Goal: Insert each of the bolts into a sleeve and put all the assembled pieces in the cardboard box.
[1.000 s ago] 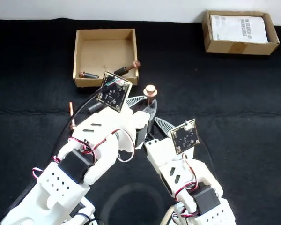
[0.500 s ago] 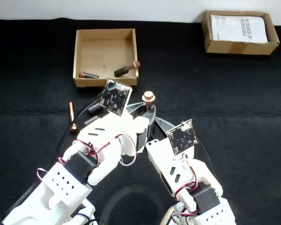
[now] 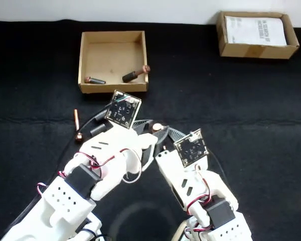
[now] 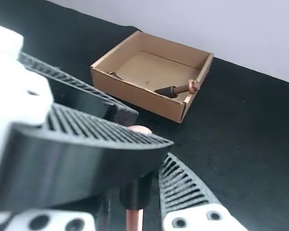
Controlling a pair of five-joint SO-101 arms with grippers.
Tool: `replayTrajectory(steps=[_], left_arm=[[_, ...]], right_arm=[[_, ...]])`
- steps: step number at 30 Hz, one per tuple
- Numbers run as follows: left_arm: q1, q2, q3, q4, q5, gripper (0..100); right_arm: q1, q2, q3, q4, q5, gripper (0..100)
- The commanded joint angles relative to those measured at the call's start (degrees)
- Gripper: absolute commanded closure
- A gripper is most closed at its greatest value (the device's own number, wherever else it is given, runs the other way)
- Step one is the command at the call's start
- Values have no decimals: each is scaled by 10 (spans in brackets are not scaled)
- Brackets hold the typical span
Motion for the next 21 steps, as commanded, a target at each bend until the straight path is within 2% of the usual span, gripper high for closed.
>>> replayTrajectory(steps=[1, 4, 8, 13, 18, 21], left_arm=[[-1, -32, -41, 38, -1, 846], [-5, -62, -81, 84, -4, 846], [-5, -110, -147, 193, -41, 847], [-14, -181, -180, 318, -42, 858], [-116, -255, -143, 353, -42, 982], [-202, -313, -96, 348, -43, 986]], right_arm=[[32, -4, -28, -13, 6, 991], [53, -4, -28, -13, 6, 991], [74, -4, -28, -13, 4, 991], [80, -4, -48, -9, 4, 991], [80, -2, -109, 43, 4, 991], [80, -2, -142, 90, 4, 991]])
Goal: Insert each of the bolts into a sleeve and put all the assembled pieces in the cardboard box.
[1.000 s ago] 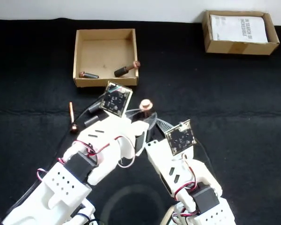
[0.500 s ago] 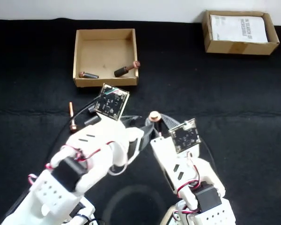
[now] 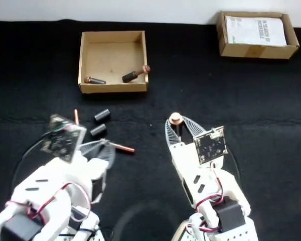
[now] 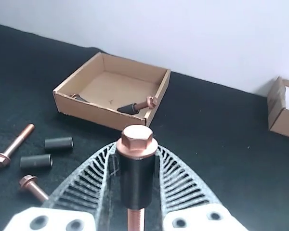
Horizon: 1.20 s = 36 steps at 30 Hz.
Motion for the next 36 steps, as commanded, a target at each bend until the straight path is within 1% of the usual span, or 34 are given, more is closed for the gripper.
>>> replayTrajectory(steps=[1, 4, 7, 9, 12, 14, 19, 26, 29, 33, 34, 36], left_arm=[[-96, -63, 45, -2, -3, 989], [-155, -126, 116, -2, -3, 990], [-188, -185, 185, -2, -3, 990], [-201, -189, 204, -8, -3, 990], [-239, -180, 217, -16, -3, 990], [-255, -181, 238, -35, -3, 990], [-280, -181, 325, -98, -3, 990], [-294, -181, 449, -200, -3, 990], [-293, -181, 462, -200, -3, 987], [-291, -180, 468, -152, -4, 987], [-290, -181, 476, -147, -20, 987], [-294, -181, 484, -160, -101, 990]], right_arm=[[7, 0, -73, 45, 3, 991], [7, 0, -110, 85, 3, 991], [7, 29, -156, 123, 3, 991], [15, 73, -204, 151, 2, 991], [18, 161, -280, 178, 2, 991], [17, 227, -327, 196, 2, 991], [19, 394, -447, 235, 2, 991], [15, 555, -561, 235, 2, 991], [18, 611, -580, 235, 2, 991], [18, 691, -596, 232, 3, 991], [18, 714, -604, 231, 4, 991], [18, 769, -625, 231, 5, 991]])
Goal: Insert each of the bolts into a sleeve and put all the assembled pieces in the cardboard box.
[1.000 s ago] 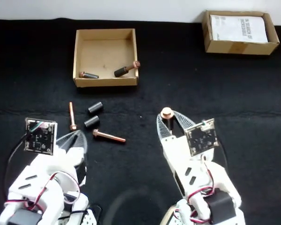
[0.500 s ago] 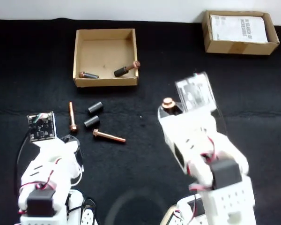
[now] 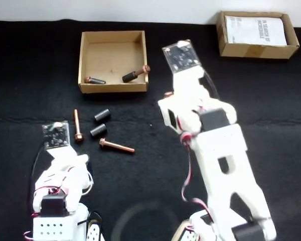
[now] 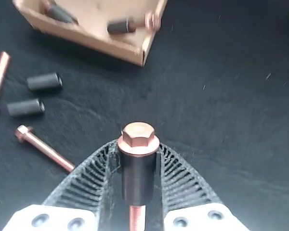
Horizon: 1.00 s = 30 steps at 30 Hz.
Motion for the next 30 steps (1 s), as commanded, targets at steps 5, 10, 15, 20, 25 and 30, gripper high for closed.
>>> replayTrajectory(steps=[5, 10, 15, 20, 25, 30], left_arm=[[-48, -17, 22, -55, -174, 991], [-76, -16, 49, -128, -169, 991], [-76, -16, 50, -130, -169, 991], [-76, -16, 50, -130, -169, 991], [-76, -17, 50, -130, -169, 991], [-76, -17, 50, -130, -169, 991]], right_arm=[[3, 201, -168, 0, 25, 991], [-24, 328, -316, 0, 55, 991], [-51, 437, -452, 0, 109, 991], [-75, 538, -571, 0, 202, 991], [-98, 626, -665, 0, 340, 991], [-111, 711, -767, -4, 491, 991]])
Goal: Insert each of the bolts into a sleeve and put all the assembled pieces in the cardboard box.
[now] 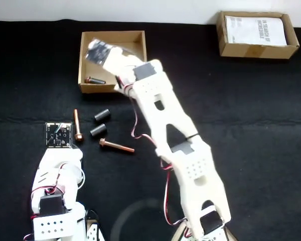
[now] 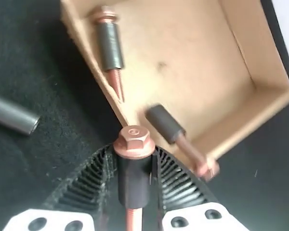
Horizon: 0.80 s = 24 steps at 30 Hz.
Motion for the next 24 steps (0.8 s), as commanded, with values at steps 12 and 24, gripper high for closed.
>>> replayTrajectory(steps=[12, 24], left_arm=[[-19, -18, 9, -11, -2, 991], [-19, -19, 9, -11, -2, 991]], right_arm=[[-10, 165, -277, -80, 339, 991], [-17, 199, -312, -45, 307, 829]])
